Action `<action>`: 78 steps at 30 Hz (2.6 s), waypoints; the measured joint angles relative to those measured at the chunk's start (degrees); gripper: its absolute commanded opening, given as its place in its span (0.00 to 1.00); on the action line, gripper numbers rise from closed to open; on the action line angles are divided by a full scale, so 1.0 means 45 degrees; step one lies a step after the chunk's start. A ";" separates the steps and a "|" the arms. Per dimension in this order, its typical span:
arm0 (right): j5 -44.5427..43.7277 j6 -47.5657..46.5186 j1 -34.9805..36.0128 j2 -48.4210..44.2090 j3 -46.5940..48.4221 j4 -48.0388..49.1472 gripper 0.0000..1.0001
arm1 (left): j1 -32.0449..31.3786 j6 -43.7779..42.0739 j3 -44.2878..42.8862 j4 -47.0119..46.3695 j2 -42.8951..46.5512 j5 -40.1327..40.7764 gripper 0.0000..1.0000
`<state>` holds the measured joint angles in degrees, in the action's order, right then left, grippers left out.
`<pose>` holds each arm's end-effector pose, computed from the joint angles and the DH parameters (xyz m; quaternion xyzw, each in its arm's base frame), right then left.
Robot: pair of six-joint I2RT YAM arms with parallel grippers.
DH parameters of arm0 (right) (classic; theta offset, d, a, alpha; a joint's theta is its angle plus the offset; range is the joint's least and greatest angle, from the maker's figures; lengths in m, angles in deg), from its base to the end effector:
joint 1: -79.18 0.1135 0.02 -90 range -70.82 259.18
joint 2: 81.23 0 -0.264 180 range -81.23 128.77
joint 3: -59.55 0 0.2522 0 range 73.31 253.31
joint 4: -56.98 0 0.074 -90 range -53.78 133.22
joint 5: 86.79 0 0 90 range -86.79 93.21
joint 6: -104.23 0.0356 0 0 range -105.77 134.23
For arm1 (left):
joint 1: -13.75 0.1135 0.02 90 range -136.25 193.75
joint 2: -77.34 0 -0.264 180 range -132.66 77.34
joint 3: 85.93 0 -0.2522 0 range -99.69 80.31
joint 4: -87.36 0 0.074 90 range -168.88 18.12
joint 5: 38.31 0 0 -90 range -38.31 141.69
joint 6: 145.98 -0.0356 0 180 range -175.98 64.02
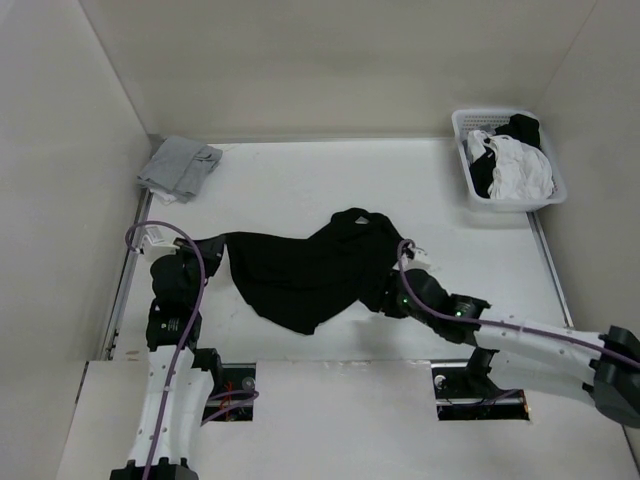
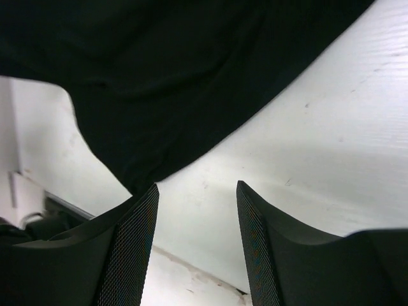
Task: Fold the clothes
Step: Flatten the tank top out
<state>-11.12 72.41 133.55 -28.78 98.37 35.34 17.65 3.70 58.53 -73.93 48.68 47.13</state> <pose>0.1195 0.1516 0.2007 0.0866 0.8788 0.3178 0.3453 0.1457 0.0071 0.2479 -0.3873 0.6725 -0.3220 0.5424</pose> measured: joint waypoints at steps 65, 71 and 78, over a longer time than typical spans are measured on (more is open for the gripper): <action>0.2395 -0.4643 -0.4571 0.4085 0.4478 0.3021 0.02 | -0.0826 -0.0175 0.0869 -0.2006 -0.1059 0.0981 0.02; 0.1491 -0.3779 -0.1379 0.3055 0.1132 0.1812 0.39 | -0.1384 -0.0408 0.1054 -0.1914 -0.1054 0.1025 0.02; 0.0588 -0.3269 -0.1171 0.4231 0.0792 0.1904 0.46 | -0.1632 -0.0529 0.1088 -0.1928 -0.1054 0.1064 0.02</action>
<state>-8.47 57.70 128.28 -9.75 101.93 43.91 10.31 1.32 63.43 -82.60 43.94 51.92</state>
